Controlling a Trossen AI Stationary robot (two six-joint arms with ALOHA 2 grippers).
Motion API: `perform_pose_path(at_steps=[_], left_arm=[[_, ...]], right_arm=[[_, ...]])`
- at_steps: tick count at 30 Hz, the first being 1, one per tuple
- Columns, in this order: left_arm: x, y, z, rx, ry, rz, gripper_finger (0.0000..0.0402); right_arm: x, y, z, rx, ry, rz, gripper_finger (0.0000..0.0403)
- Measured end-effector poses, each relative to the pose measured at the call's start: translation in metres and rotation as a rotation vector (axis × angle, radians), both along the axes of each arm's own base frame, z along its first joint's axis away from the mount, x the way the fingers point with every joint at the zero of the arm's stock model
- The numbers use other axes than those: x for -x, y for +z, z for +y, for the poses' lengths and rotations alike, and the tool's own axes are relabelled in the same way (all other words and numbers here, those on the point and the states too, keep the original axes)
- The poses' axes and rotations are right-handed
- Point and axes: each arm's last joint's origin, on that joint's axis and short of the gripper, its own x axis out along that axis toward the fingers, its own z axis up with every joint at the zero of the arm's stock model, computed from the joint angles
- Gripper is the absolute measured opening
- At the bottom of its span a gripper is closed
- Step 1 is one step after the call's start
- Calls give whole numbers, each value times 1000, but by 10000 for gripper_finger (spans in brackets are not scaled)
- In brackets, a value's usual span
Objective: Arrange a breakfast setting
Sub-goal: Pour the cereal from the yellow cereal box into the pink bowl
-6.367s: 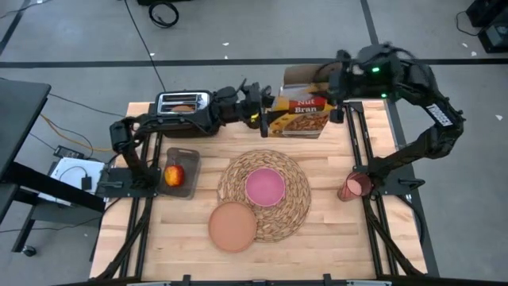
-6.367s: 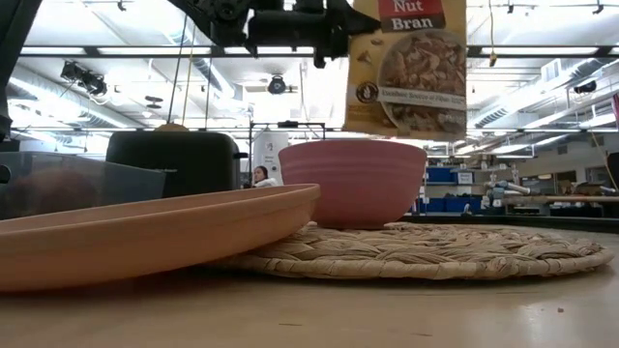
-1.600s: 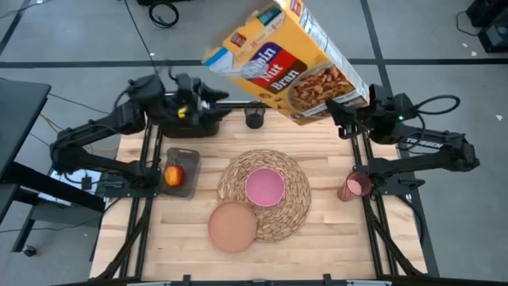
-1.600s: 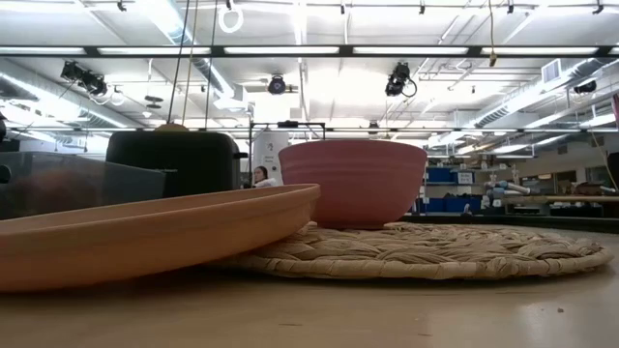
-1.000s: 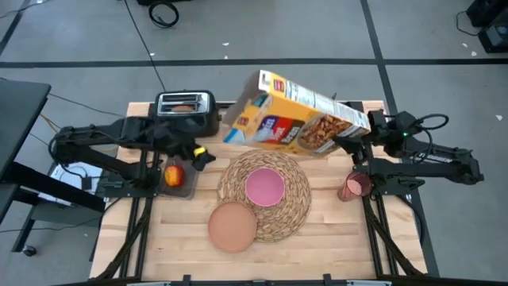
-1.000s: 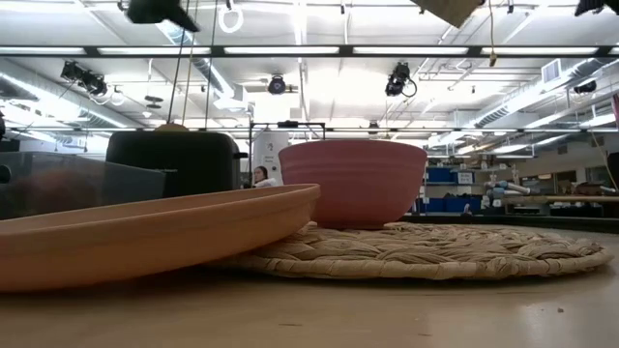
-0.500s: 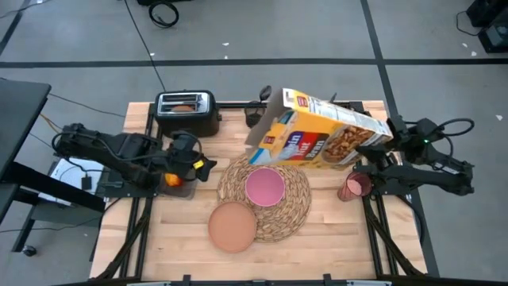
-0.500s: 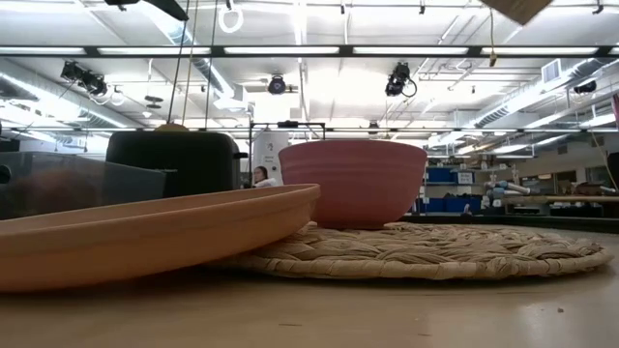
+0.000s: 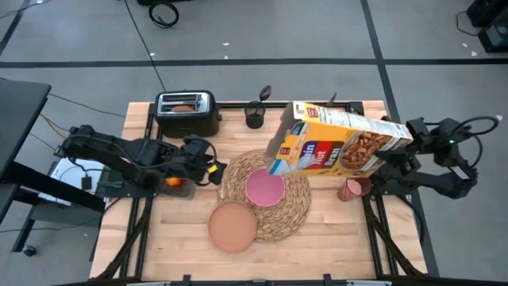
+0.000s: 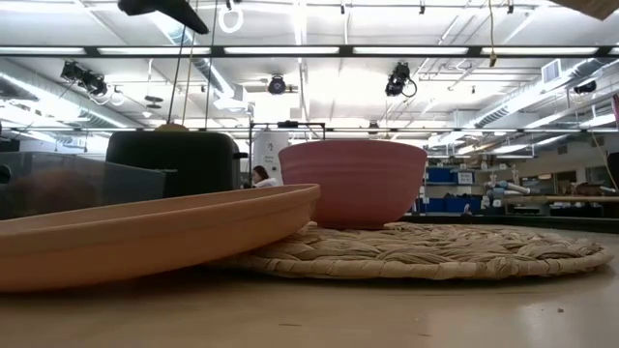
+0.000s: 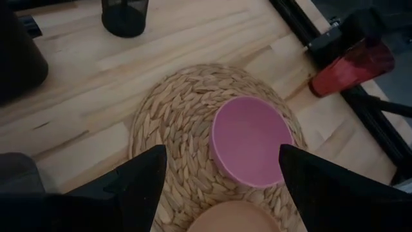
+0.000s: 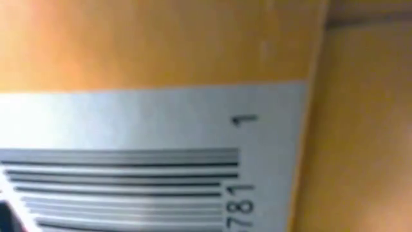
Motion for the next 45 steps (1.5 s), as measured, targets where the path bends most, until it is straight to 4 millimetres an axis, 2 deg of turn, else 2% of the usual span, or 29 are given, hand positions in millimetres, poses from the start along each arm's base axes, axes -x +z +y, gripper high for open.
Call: perform_pose_path(at_steps=[6,13,21,26,36,45], left_arm=[[-13,-4,-3,-11,9,-34,306],[-35,-15,-8,-40,-21,-34,306],[-40,-21,-10,-42,-21,-22,306],[-42,-22,-10,-45,-22,-20,306],[-50,-34,-13,-52,-35,27,306],[-55,-41,-14,-65,-44,61,306]], right_arm=[[11,3,4,2,12,67,257],[9,-1,4,9,30,115,257],[8,-6,3,11,26,172,257],[3,-12,2,8,33,210,257],[-18,-14,-3,26,71,323,257],[-25,-17,-6,28,63,386,257]])
